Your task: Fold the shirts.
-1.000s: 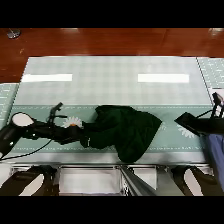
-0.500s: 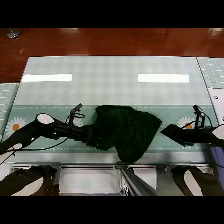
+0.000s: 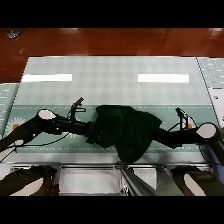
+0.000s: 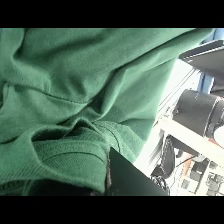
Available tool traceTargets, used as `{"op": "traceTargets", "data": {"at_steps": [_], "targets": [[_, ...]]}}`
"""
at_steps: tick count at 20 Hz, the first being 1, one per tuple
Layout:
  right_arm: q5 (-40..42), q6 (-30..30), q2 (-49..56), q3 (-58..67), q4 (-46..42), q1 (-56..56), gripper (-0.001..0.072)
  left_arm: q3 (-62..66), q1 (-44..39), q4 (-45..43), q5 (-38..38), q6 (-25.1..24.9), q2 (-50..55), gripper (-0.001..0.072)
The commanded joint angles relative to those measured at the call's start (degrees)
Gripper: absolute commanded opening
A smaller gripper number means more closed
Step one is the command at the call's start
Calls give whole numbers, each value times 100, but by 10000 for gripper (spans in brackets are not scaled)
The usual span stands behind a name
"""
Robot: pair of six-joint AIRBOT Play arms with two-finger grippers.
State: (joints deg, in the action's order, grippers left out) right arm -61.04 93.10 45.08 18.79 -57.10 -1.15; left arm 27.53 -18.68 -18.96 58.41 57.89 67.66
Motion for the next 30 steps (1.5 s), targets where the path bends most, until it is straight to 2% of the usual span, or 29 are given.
{"op": "traceTargets", "data": {"at_steps": [1,3,5,6,7,8,9,13,15,18,21,22,24,26,30], "targets": [[925,-15,619,9,704,-487,617,26,-4,15,-15,-17,4,24],[1167,-216,1005,140,1091,-658,616,26,-4,15,-15,-17,4,24],[1180,-297,1392,380,1119,-848,611,26,-4,15,-17,-20,4,24],[1185,-317,1552,498,1119,-922,558,26,-4,13,-22,-20,4,24],[1185,-363,1700,636,1123,-994,397,26,-2,15,-42,-20,2,24],[1196,-551,1812,780,1165,-1064,135,26,4,15,-63,-20,2,24],[1169,-807,1880,944,1202,-1086,30,44,52,39,-57,-20,-4,25],[295,-903,1867,2500,448,-603,30,837,933,66,498,-120,-304,24],[-15,-612,1827,3757,208,-227,30,1615,1563,66,531,26,-640,24],[-260,-634,1827,5748,83,-48,30,3073,2288,59,332,337,-1051,23],[-850,-691,1781,7501,-208,-46,30,4360,2822,55,308,407,-1403,24],[-938,-734,1685,7884,-269,-46,30,4732,2986,59,380,693,-1543,23],[-839,-879,1274,8295,-627,-46,30,5296,3222,31,667,774,-1840,23],[-804,-868,691,8334,-1268,-46,30,5626,3432,-546,723,791,-2269,23],[-1257,-726,-422,8334,-2127,-46,30,5689,3928,-3040,885,1836,-3226,24]]}}
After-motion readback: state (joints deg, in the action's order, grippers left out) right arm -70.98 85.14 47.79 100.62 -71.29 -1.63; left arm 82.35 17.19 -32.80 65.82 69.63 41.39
